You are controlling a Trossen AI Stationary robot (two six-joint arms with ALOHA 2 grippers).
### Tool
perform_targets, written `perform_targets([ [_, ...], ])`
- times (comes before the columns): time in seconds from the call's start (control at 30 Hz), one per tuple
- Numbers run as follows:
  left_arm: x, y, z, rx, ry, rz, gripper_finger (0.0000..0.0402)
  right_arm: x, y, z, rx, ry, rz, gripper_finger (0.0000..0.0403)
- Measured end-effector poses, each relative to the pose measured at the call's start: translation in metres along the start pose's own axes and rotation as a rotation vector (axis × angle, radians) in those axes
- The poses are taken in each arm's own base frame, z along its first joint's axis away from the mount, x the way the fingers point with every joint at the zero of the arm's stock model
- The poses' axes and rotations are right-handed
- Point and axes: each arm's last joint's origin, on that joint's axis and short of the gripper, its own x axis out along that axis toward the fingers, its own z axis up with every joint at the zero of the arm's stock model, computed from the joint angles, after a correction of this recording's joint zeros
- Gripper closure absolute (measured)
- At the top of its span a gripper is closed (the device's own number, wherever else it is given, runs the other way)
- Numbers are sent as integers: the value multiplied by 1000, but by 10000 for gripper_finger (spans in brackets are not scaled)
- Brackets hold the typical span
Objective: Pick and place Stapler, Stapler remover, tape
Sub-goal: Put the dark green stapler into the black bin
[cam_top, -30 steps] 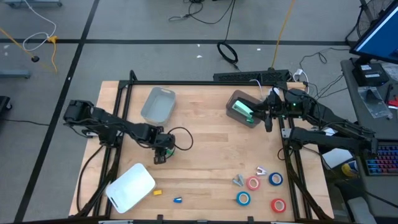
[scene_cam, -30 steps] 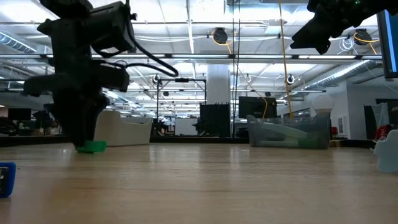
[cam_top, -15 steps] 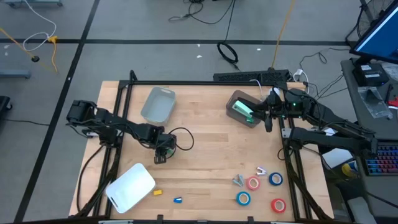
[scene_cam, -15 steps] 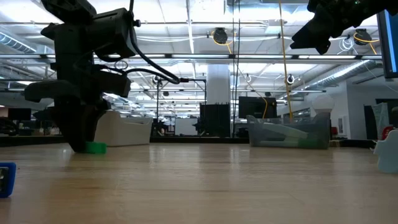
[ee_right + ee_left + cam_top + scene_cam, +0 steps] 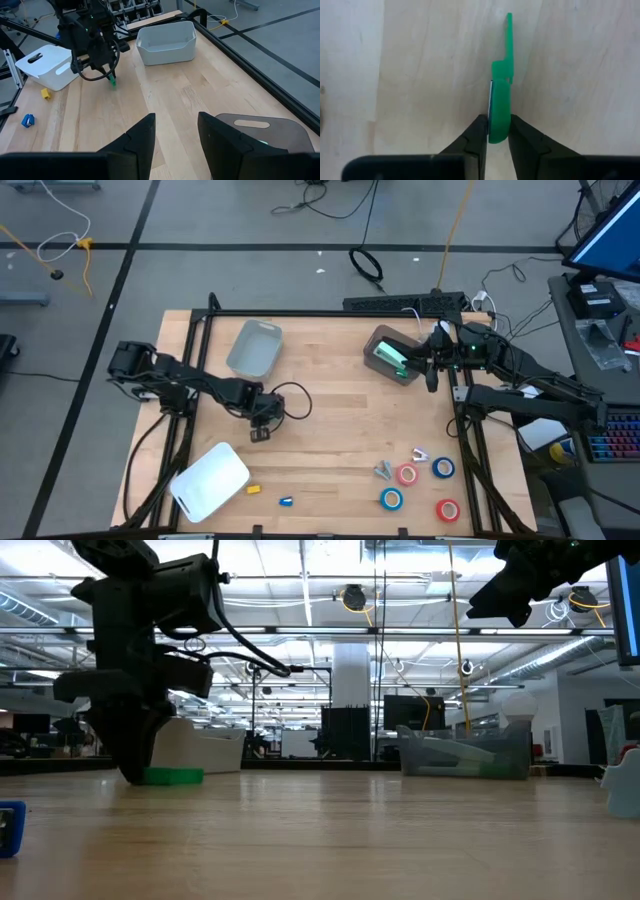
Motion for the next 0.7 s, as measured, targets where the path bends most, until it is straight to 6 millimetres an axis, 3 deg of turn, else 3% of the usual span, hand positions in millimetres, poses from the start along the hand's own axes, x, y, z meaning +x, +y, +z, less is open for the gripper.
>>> perform_targets([
  [0.13, -7, -5, 12, 2, -31, -57, 338, 1, 1, 2, 5, -17, 21, 261],
  [0.3, -28, -11, 36, -4, -128, -88, 338, 8, 4, 8, 42, -36, 184, 261],
  [0.53, -70, -18, 79, -19, -377, -135, 339, 30, 8, 11, 50, 10, 322, 261],
  [0.7, -100, -11, 106, -123, -566, -111, 339, 48, 22, 16, -52, -27, 410, 262],
])
